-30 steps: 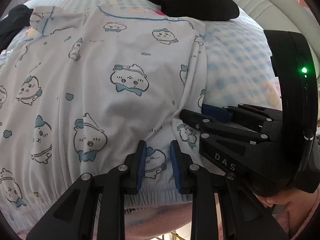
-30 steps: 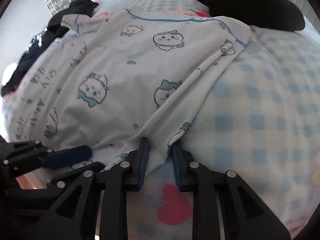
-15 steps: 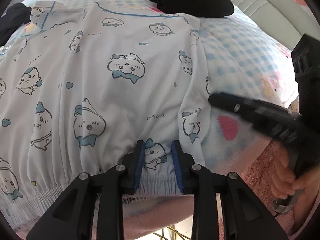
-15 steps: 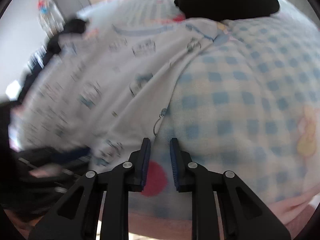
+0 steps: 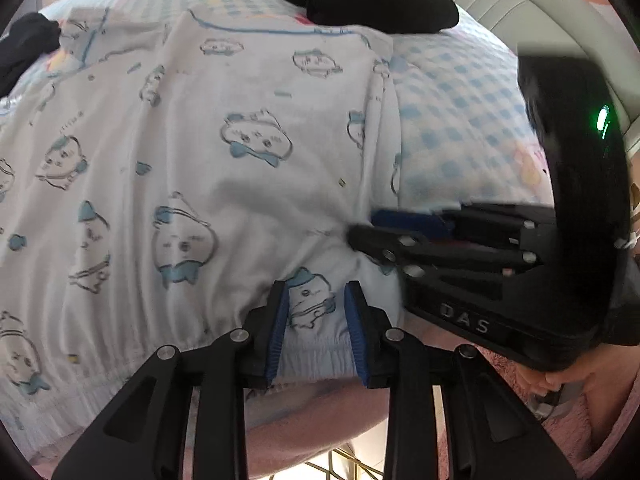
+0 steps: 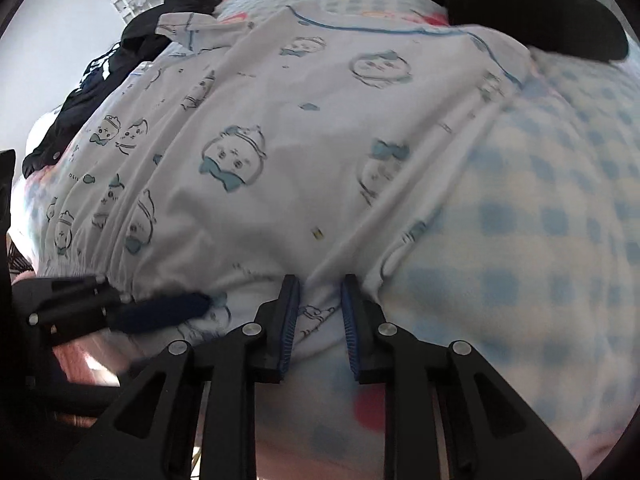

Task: Fold clothes

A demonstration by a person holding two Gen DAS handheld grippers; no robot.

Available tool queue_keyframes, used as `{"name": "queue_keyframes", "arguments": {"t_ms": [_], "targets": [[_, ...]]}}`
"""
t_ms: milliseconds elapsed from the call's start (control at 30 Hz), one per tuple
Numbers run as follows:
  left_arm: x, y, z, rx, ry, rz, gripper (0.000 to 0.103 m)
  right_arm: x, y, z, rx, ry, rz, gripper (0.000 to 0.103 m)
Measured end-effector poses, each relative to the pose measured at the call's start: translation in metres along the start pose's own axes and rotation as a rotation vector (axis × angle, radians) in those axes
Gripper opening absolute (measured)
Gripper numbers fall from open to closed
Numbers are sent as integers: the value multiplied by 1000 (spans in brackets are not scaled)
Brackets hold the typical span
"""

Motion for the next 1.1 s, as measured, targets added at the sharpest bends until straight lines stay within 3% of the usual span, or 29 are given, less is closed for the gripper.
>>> {"name": "queue_keyframes", "arguments": {"t_ms": [167,300,367,467,567,700,867,967,1100], "targets": [[-8,2,3,-32,-31,-34,31,13,-7,-17,-12,7,-40,17],[-3,2,1,-36,1,-2,31,20,-16,-32,6,1,-95,17],[-3,2,-1,-34,15,4,33,27,-22,-40,11,16,-119,12],[-6,-2,-4,-10,5,-13,34,42,-36,-47,45,91,-17,12],[-11,-14,-11,40,-10,-72,34,58,-52,-49,101,179,143,17],[-11,-14,-16,26,15,-87,34,37,-52,-34,121,173,250,21],[-4,-4,-16,-28,41,-28,34,24,-47,-42,90,99,177,28],[-4,-5,-20,-24,51,-10,35,6,-36,-16,129,93,207,28],[-9,-8,-26,-16,46,-16,35,-4,-12,-4,63,48,111,30]]}}
Point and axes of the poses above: each gripper's, at about its wrist camera, not at the fingertips, and y roughly the way its jaws point, x to its right, z to its top, the point moved 1 cm from there along y, roughly the way its jaws point, and after that the axes turned 6 degrees about -x, right-handed, at the moved point
